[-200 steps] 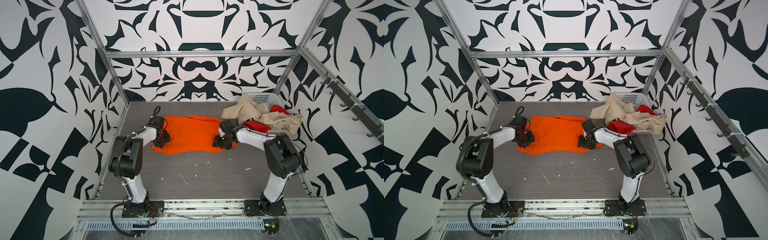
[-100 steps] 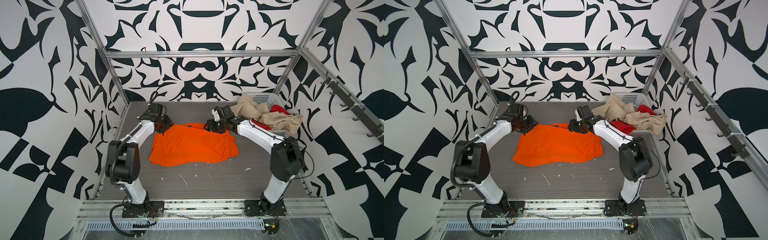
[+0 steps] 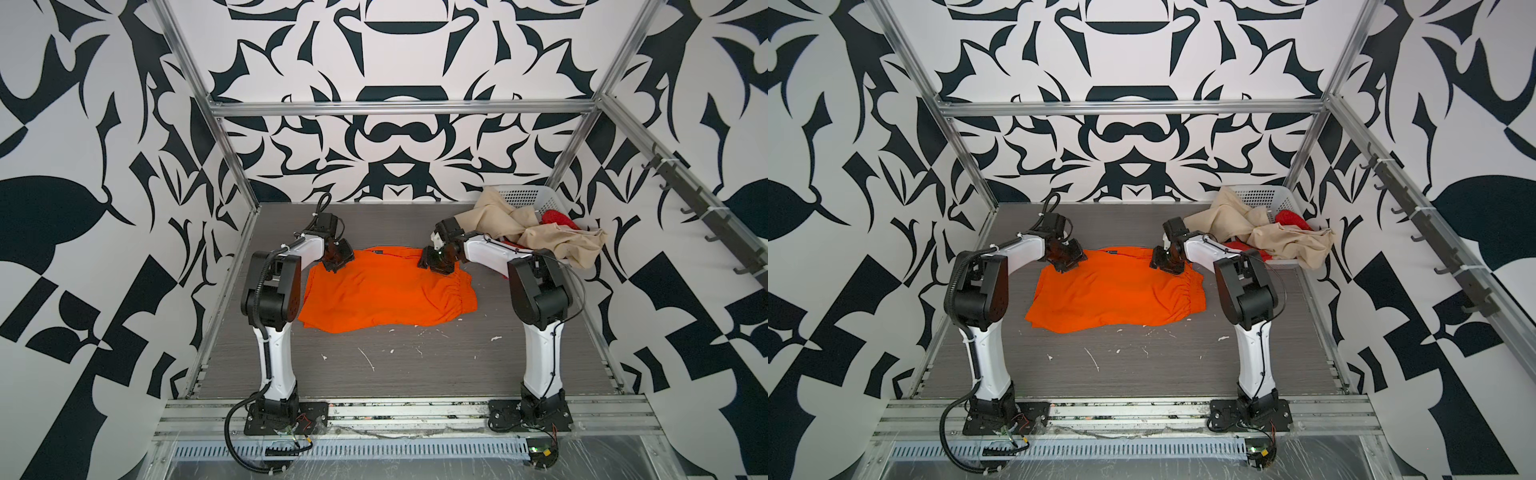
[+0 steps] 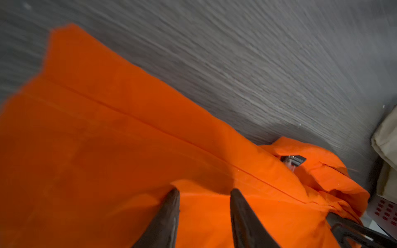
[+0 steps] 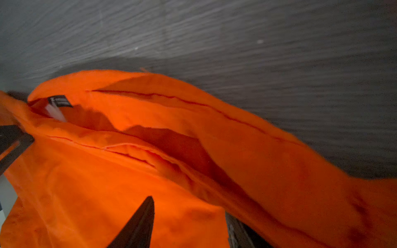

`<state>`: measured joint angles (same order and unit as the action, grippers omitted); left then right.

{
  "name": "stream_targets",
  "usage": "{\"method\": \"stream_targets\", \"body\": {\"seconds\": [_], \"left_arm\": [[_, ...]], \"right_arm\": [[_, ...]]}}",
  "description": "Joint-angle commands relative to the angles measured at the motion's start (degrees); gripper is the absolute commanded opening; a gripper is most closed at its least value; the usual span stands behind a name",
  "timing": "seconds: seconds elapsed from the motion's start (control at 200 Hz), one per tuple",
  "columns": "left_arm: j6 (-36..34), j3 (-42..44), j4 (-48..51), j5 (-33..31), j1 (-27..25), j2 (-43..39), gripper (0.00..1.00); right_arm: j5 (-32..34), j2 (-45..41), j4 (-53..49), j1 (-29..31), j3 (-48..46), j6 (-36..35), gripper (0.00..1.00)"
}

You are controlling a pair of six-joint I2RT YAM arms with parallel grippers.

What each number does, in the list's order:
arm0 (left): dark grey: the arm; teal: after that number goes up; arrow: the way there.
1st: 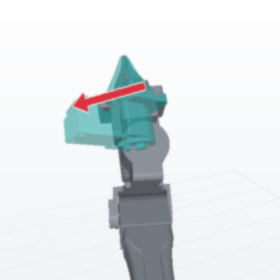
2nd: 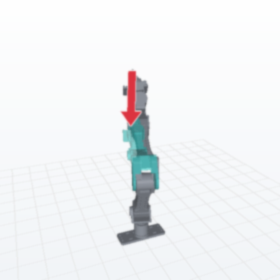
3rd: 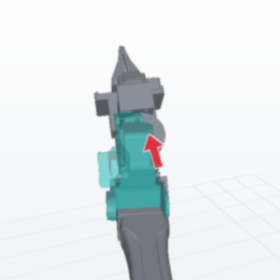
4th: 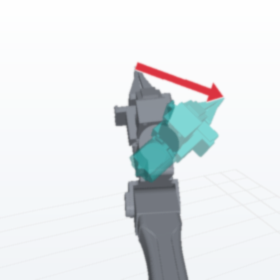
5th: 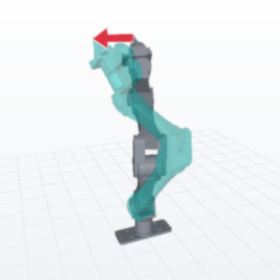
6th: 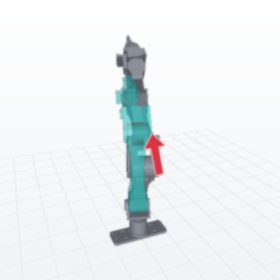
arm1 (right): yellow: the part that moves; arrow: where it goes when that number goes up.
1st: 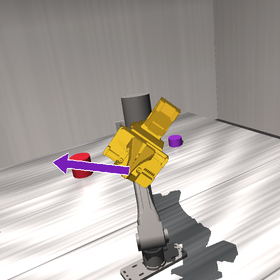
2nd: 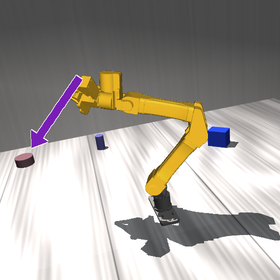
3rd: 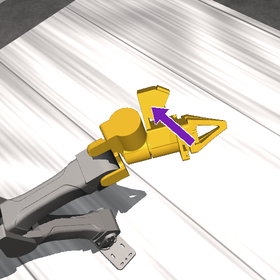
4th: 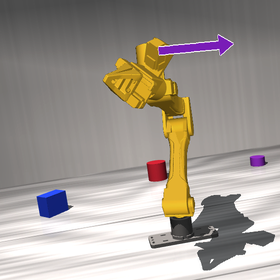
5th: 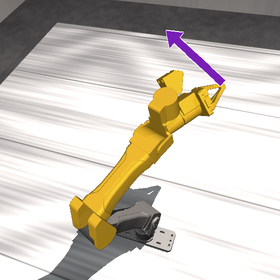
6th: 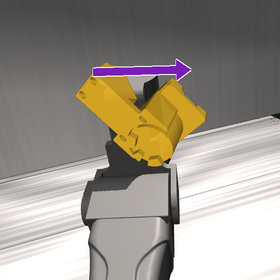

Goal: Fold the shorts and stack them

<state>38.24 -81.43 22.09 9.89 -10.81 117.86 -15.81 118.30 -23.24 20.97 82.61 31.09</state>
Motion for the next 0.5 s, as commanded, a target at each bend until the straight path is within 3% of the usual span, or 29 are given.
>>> {"method": "stream_targets", "body": {"seconds": [0.0, 0.125, 0.26, 0.495], "left_arm": [[-2.81, -1.22, 2.15, -4.65, 2.75, 3.64, 0.44], [-5.78, -6.34, 4.96, -4.79, 3.29, 4.20, 0.46], [-6.54, -8.46, 9.14, -1.89, 3.16, -1.23, 0.48], [0.82, 10.21, 9.30, 2.97, 0.22, -21.25, 0.47]], "right_arm": [[2.90, -4.01, -2.04, 0.07, -5.80, 1.04, 0.57], [1.65, -9.33, 0.91, 0.69, -12.02, 4.44, 0.57], [2.52, -15.78, 0.68, 2.07, -10.53, 4.90, 0.57], [2.52, -16.42, 2.56, 9.77, -3.25, 4.61, 0.57]]}}
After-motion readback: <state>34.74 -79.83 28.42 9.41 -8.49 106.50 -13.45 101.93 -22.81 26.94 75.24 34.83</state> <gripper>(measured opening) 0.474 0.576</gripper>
